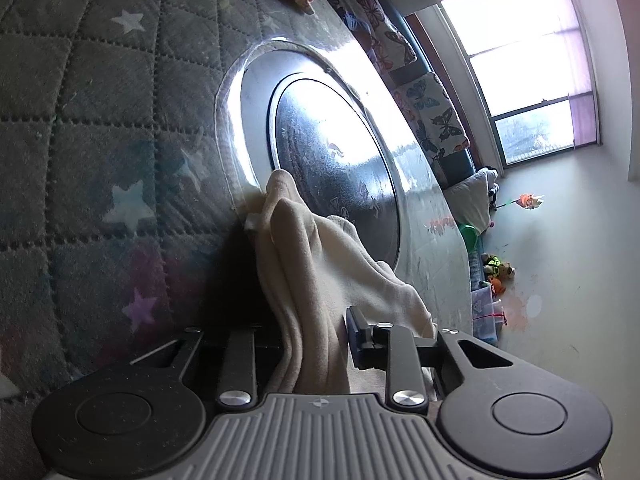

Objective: Fold clothes
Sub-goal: 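Pinch the folded sweatshirt edge with both grippers and lift it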

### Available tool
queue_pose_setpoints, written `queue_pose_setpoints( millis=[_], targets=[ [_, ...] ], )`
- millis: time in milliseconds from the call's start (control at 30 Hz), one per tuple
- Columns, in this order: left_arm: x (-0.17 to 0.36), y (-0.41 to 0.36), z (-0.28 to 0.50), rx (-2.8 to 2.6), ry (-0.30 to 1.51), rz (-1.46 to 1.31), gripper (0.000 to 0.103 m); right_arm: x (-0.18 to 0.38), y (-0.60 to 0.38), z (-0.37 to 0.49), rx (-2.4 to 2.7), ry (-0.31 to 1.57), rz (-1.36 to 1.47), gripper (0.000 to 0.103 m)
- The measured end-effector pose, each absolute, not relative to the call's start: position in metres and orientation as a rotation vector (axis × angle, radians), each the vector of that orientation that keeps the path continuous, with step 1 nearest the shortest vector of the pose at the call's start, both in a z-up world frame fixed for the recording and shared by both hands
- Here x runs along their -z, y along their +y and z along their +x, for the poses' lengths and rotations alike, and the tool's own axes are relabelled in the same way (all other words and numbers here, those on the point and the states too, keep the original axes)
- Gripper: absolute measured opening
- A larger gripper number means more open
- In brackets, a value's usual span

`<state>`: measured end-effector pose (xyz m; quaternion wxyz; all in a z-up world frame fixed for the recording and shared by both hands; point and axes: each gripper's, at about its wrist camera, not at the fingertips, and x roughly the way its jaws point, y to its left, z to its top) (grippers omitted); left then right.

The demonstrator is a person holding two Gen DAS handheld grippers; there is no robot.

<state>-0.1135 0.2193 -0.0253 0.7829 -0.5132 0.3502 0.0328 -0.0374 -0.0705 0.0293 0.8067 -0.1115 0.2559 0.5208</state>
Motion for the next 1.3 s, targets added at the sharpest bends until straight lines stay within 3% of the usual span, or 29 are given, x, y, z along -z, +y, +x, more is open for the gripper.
queue_pose_setpoints(
  millis=[567, 633, 667, 700, 800, 1300],
  targets=[
    [0.016, 0.201, -0.106, -0.105, 0.761, -0.981, 0.029, 0.028, -0.144, 0.067, -0.704, 0.729, 0.049, 0.048],
    [0.016, 0.201, -0.107, -0.108, 0.760, -0.974, 0.029, 0.028, -0.144, 0.067, -0.718, 0.726, 0.050, 0.044],
    [0.016, 0.201, -0.107, -0.110, 0.761, -0.969, 0.029, 0.028, -0.145, 0.067, -0.727, 0.730, 0.056, 0.030],
    [0.016, 0.200, -0.106, -0.113, 0.762, -0.962, 0.029, 0.029, -0.146, 0.067, -0.735, 0.734, 0.062, 0.022],
    [0.012, 0.196, -0.107, -0.123, 0.765, -0.929, 0.029, 0.027, -0.150, 0.064, -0.738, 0.725, 0.076, 0.012],
    [-0.030, 0.135, -0.049, 0.042, 0.735, -0.726, 0.018, -0.020, -0.197, 0.047, -0.641, 0.575, 0.102, 0.010]
  ],
)
